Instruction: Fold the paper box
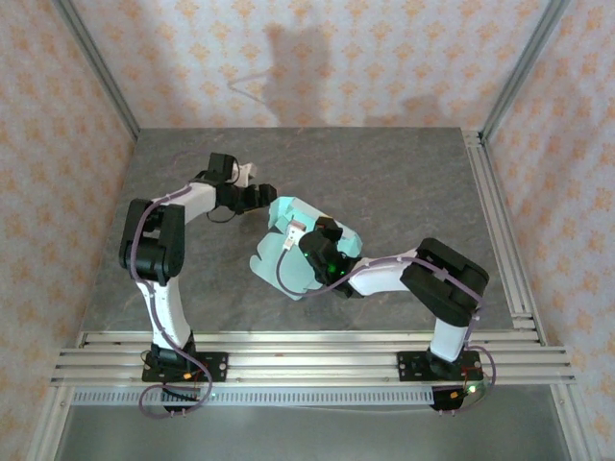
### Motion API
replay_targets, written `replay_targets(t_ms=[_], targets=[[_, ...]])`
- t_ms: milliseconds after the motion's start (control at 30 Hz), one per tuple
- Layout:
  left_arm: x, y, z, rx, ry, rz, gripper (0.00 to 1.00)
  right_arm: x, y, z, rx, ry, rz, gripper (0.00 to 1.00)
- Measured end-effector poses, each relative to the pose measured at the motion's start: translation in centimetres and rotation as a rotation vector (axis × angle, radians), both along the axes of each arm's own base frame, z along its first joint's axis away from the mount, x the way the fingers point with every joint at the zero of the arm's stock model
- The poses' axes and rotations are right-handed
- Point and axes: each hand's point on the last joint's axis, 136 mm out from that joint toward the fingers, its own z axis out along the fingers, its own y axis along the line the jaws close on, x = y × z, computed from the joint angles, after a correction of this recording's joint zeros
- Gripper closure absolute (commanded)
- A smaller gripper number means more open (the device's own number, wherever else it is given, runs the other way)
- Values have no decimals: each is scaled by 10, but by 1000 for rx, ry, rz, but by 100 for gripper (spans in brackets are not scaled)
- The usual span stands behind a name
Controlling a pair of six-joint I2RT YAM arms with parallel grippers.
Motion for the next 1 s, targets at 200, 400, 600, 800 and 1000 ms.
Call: replay_targets(t_ms=[200, 400, 600, 800, 1000], targets=[[-14, 0, 16, -5, -72, -1, 18, 0, -1, -2, -10, 11, -1, 100], [-18, -3, 10, -19, -89, -8, 18, 1, 2, 0, -7, 10, 3, 100], [-32, -3, -6, -44, -54, 10, 18, 2, 4, 2, -13, 17, 5, 100], [-44, -8, -5, -63, -56, 5, 18, 3, 7, 2, -7, 32, 9, 100], [-49, -14, 1, -67, -80, -11, 18, 5, 5, -1, -11, 50, 8, 100]])
